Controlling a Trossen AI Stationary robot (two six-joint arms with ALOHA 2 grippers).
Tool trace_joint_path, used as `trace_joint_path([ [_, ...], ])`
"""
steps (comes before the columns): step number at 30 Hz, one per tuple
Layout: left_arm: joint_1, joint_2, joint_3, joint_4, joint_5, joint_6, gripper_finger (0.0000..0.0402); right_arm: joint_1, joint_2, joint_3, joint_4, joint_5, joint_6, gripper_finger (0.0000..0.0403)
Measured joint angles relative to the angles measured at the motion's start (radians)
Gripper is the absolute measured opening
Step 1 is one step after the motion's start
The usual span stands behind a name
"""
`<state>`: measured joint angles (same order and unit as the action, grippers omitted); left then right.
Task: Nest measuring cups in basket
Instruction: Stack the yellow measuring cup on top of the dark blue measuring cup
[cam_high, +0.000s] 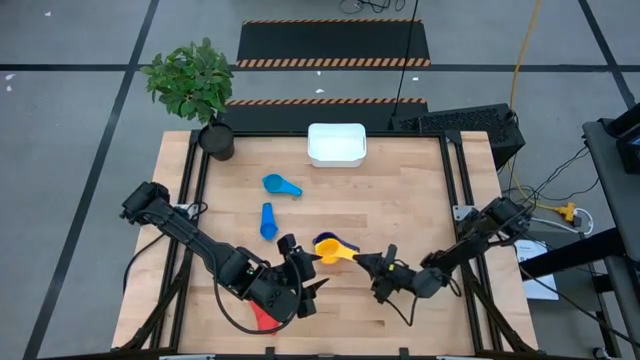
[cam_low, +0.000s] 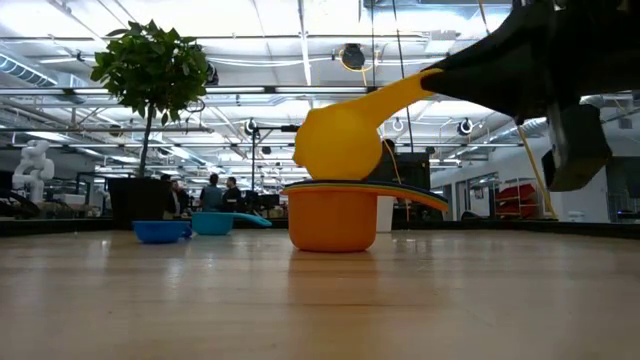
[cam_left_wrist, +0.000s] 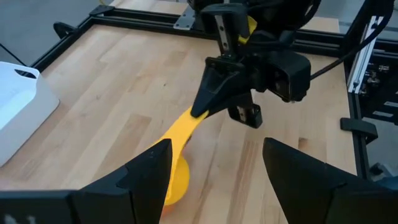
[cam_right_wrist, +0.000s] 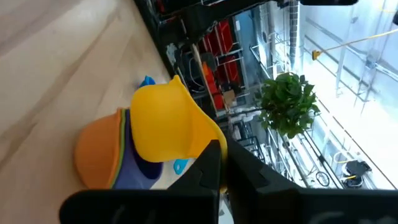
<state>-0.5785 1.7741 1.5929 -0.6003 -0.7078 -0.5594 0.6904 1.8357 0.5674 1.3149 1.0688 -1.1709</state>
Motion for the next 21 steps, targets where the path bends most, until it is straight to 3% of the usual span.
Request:
trace_joint_path([
  [21, 0.0, 0.0, 0.0, 0.0, 0.0, 0.005, 0.0255, -0.089, 0.0, 0.0, -0.091, -0.133, 0.008, 0.0005],
])
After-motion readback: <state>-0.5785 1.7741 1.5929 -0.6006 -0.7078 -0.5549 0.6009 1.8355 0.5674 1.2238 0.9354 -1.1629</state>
